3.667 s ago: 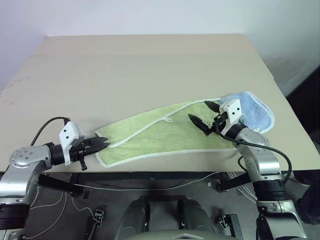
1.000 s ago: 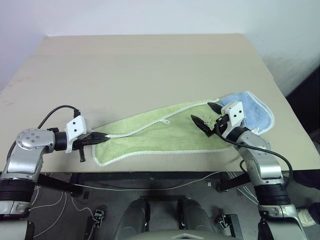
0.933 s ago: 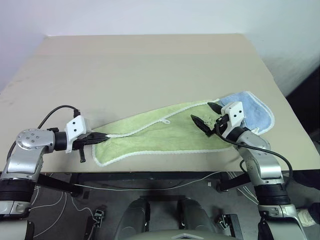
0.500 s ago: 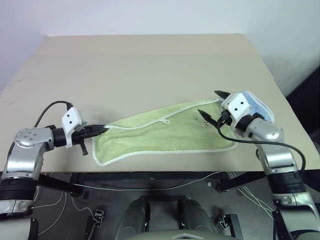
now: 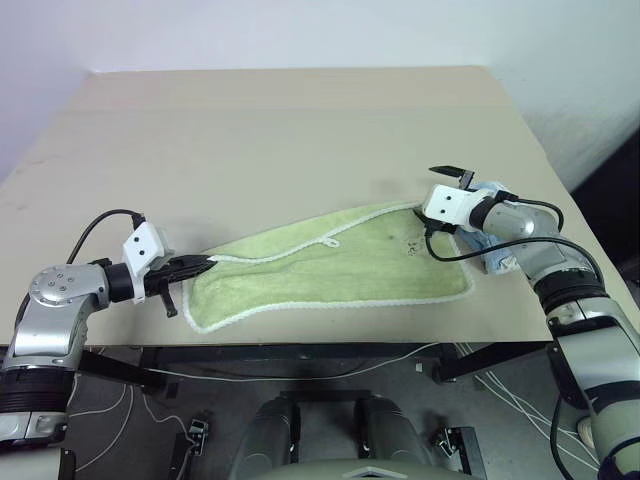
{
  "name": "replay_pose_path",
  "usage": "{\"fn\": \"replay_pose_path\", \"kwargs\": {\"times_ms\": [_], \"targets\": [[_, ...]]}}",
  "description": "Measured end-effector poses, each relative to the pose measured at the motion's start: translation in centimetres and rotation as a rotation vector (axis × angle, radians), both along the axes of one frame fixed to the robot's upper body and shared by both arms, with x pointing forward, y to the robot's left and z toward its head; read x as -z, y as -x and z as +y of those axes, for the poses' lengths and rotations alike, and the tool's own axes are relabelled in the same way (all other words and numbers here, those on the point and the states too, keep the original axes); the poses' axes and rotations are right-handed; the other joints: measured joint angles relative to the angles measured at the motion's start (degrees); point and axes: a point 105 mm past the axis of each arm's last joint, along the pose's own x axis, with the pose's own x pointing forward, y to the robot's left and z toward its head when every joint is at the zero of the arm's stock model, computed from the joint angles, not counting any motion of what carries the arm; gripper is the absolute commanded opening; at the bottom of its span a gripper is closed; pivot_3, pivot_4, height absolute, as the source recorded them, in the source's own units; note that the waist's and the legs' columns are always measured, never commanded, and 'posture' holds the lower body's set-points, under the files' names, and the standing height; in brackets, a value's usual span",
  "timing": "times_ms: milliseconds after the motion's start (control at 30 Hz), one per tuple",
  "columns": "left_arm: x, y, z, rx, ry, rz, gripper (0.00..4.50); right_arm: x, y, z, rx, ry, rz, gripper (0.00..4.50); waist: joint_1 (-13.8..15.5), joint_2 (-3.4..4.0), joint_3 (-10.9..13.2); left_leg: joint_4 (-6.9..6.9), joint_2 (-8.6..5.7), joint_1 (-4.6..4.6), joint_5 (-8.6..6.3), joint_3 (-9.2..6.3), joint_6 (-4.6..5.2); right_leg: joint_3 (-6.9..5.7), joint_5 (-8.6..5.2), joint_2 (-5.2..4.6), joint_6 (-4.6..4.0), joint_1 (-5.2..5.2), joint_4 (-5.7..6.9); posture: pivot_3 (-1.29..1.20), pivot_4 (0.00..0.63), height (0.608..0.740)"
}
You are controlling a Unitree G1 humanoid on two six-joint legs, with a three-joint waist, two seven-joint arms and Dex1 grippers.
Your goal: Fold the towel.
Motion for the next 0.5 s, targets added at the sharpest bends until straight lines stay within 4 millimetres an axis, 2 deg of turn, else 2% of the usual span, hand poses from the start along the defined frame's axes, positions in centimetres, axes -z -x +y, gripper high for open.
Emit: {"fn": "replay_pose_path", "kwargs": {"times_ms": [267,367,500], "targets": [[0.5,0.3,0.2,-0.015,-0.001,0.011,0.03,-0.5,-0.6,-0.2,-0.014,0.095,-0.038,4.50,-0.1,0.01,0.0,0.00,0.00,0.00,0.00,0.01,0.00,0.01,0.00,0.01,0.00,-0.01,0.00,0.00,0.150,0.740],[0.5,0.3,0.2,-0.016,-0.002,0.007,0.00,-0.1,-0.7,-0.6,0.002,0.110,-0.034,3.63,0.0,0.01,0.0,0.00,0.00,0.00,0.00,0.01,0.00,0.01,0.00,0.01,0.00,0.00,0.00,0.00,0.150,0.740],[0.5,0.2,0.2,-0.020,-0.001,0.003,0.00,0.4,-0.7,-1.1,0.020,0.118,-0.018,2.25,-0.1,0.01,0.0,0.00,0.00,0.00,0.00,0.01,0.00,0.02,0.00,0.02,0.00,-0.01,0.01,0.00,0.150,0.740]]}}
